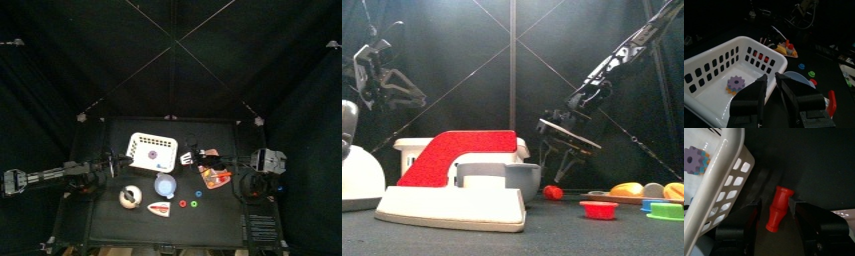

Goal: Grab banana

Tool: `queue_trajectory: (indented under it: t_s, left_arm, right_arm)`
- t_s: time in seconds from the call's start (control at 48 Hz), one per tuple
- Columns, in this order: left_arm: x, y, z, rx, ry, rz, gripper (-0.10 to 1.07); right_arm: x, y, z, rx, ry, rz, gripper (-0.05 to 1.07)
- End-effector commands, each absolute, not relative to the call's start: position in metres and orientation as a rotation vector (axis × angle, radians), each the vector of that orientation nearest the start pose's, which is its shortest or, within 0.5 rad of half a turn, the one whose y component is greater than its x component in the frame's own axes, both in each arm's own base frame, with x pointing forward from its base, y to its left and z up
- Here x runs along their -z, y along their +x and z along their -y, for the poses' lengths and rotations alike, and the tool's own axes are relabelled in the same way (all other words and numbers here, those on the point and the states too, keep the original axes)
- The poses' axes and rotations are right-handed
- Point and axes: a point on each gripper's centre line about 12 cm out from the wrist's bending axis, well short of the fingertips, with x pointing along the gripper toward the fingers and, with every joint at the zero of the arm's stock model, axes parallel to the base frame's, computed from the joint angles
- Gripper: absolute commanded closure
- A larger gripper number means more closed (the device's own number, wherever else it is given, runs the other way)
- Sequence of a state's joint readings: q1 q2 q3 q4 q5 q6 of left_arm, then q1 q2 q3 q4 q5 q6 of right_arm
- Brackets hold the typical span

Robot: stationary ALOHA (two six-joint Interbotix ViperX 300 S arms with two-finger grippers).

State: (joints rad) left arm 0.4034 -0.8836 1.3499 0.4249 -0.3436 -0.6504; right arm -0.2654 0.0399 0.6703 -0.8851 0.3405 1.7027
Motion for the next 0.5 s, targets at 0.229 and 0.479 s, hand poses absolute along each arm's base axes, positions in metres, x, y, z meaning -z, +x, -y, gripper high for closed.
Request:
queue_trajectory:
  t_s: [0.229, 0.479]
  left_arm:
    - [-0.217, 0.183, -0.061, -0.284, -0.306, -0.091, 0.32]
    - [-0.218, 0.184, -0.059, -0.273, -0.307, -0.089, 0.32]
  right_arm:
    - [-0.193, 0.338, 0.074, 0.743, 0.738, -0.598, 0.19]
    - [-0.196, 0.312, 0.044, 0.832, 0.816, -0.676, 0.19]
